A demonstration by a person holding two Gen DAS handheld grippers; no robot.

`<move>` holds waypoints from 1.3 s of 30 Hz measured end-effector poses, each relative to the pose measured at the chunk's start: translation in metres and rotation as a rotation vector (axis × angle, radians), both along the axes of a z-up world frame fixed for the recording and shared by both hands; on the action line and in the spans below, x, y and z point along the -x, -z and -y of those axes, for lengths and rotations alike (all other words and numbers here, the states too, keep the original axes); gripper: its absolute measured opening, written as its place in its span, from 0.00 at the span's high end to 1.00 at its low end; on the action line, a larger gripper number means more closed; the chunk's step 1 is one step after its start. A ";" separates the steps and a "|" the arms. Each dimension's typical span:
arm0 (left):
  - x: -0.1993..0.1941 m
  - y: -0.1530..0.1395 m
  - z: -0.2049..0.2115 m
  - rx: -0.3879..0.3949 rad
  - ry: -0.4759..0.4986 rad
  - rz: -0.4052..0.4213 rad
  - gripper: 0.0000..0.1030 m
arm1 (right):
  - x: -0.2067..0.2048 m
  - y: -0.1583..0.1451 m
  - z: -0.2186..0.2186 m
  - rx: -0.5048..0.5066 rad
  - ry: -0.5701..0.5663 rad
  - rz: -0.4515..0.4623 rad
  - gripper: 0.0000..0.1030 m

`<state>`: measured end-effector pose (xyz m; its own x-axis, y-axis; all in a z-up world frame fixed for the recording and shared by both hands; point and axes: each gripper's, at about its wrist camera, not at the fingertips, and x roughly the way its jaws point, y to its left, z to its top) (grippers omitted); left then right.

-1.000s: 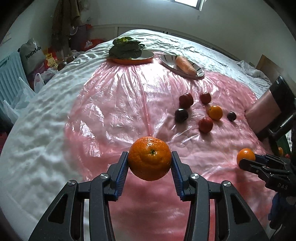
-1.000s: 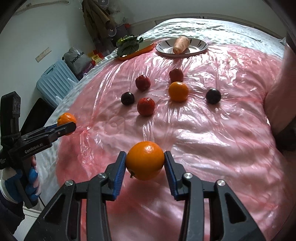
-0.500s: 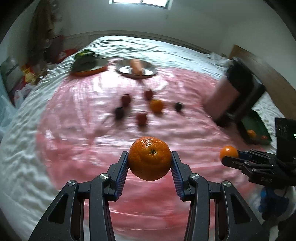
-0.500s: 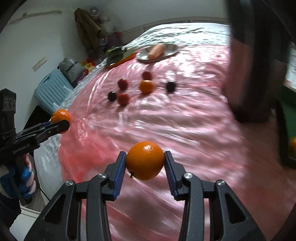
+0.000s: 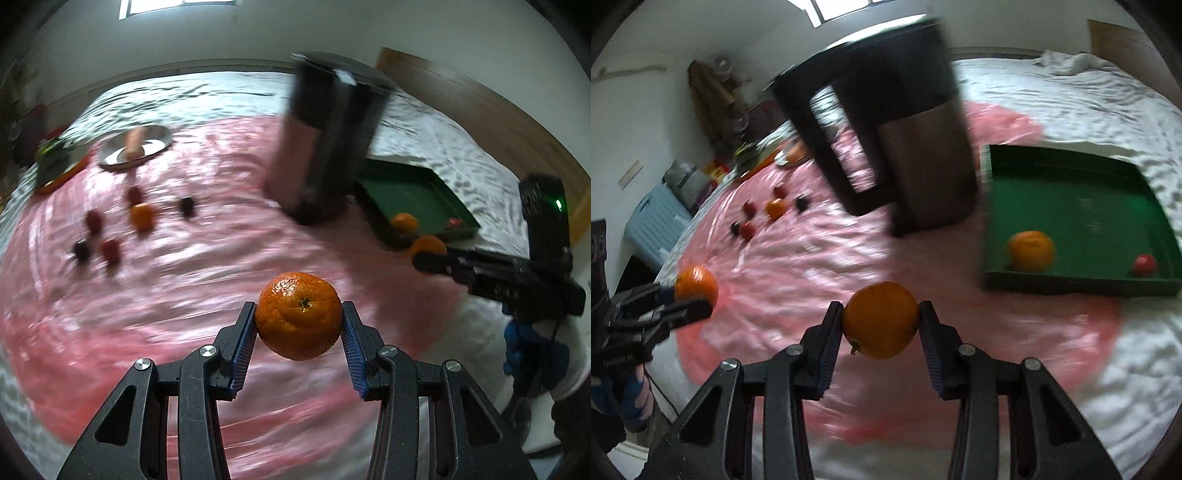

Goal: Organize fruits
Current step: 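Carry both oranges to the green tray and open both grippers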

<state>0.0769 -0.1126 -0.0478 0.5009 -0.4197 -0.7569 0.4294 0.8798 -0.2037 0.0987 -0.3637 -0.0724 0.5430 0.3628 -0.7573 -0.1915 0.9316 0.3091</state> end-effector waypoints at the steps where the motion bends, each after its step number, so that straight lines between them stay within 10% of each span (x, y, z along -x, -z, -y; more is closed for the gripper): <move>1: -0.001 -0.001 0.012 0.001 0.020 -0.002 0.62 | 0.000 -0.001 0.010 0.003 0.016 0.005 0.28; 23: -0.080 0.004 0.268 -0.039 0.258 -0.033 0.62 | -0.073 0.023 0.240 0.068 0.370 0.019 0.28; 39: -0.115 0.066 0.340 -0.172 0.252 -0.108 0.62 | -0.098 0.071 0.267 0.165 0.403 -0.031 0.28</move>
<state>0.1924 -0.4530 -0.1133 0.3104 -0.3816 -0.8706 0.6220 0.7741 -0.1176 0.1970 -0.6307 -0.1435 0.5926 -0.0003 -0.8055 0.2042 0.9674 0.1498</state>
